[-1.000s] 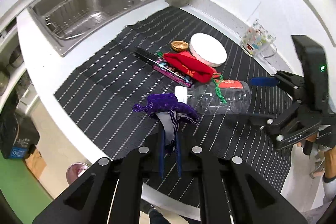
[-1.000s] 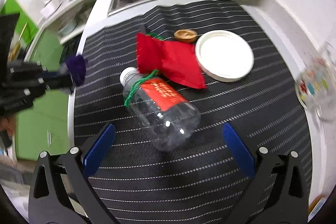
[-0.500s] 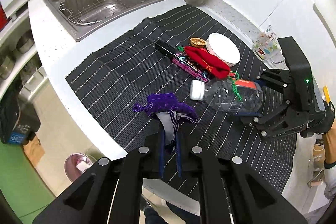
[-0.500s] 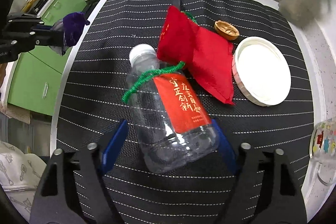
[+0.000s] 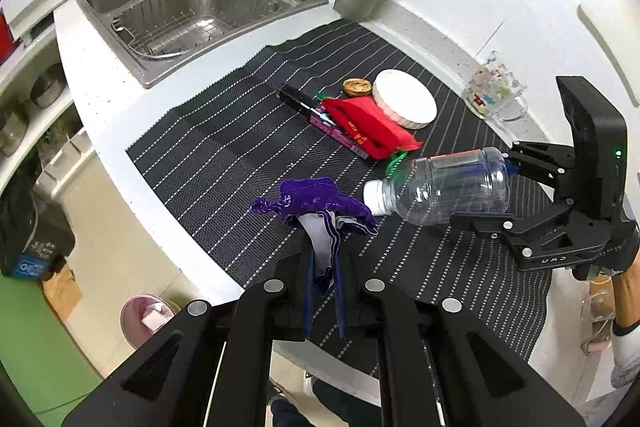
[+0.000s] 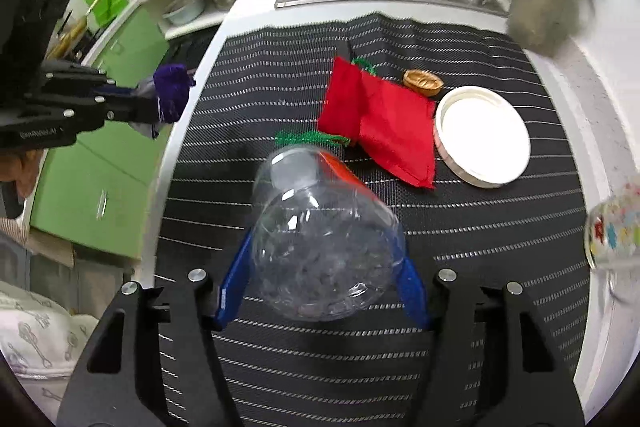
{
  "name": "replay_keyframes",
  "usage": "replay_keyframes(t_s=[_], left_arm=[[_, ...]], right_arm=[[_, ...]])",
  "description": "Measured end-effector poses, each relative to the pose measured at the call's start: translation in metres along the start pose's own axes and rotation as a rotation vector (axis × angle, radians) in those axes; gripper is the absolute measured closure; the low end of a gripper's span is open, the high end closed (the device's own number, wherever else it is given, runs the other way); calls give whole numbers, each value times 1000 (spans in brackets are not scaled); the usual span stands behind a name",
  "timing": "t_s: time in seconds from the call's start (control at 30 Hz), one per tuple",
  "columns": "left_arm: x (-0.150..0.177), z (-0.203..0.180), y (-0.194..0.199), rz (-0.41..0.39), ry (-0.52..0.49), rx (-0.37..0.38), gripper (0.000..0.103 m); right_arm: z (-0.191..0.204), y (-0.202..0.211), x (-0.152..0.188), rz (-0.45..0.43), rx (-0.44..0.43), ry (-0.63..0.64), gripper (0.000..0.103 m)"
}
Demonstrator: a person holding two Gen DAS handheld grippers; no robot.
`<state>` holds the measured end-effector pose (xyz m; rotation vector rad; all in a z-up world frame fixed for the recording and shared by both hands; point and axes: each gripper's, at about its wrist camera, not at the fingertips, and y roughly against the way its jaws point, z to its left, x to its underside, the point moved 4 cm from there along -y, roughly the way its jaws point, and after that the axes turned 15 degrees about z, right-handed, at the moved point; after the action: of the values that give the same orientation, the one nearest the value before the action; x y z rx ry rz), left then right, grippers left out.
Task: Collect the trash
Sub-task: 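Carry the purple cloth and clear bottle over the pink trash bin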
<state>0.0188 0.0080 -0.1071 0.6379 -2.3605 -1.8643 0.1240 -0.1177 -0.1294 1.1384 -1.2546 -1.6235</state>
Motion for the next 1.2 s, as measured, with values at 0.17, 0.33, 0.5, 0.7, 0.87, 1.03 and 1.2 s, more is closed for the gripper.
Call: replay_keyframes(t_s=[0.17,0.33,0.5,0.7,0.87,1.03,1.2], left_arm=[[16,-5,20,-41,7,8,94],[40,2,43,-83,40,9,94],[76,28,71,-123,118,-22,94],[145,95,109,-163,275,-83,94],[202,158,125,-176,393,-126,94],[243,217,121,-170,483,-141,94],[259,276,75,-130,529,-109,94]], right_arm=[[16,29,8,-63,5,-19,42],[43,53,5,-121,-11,-2,43],[93,59,-14,-156,-59,76,45],[185,40,-50,-154,-144,210,46],[271,2,-85,-130,-180,274,46],[337,-49,-114,-77,-182,307,46],[368,-109,-140,-37,-176,301,46]])
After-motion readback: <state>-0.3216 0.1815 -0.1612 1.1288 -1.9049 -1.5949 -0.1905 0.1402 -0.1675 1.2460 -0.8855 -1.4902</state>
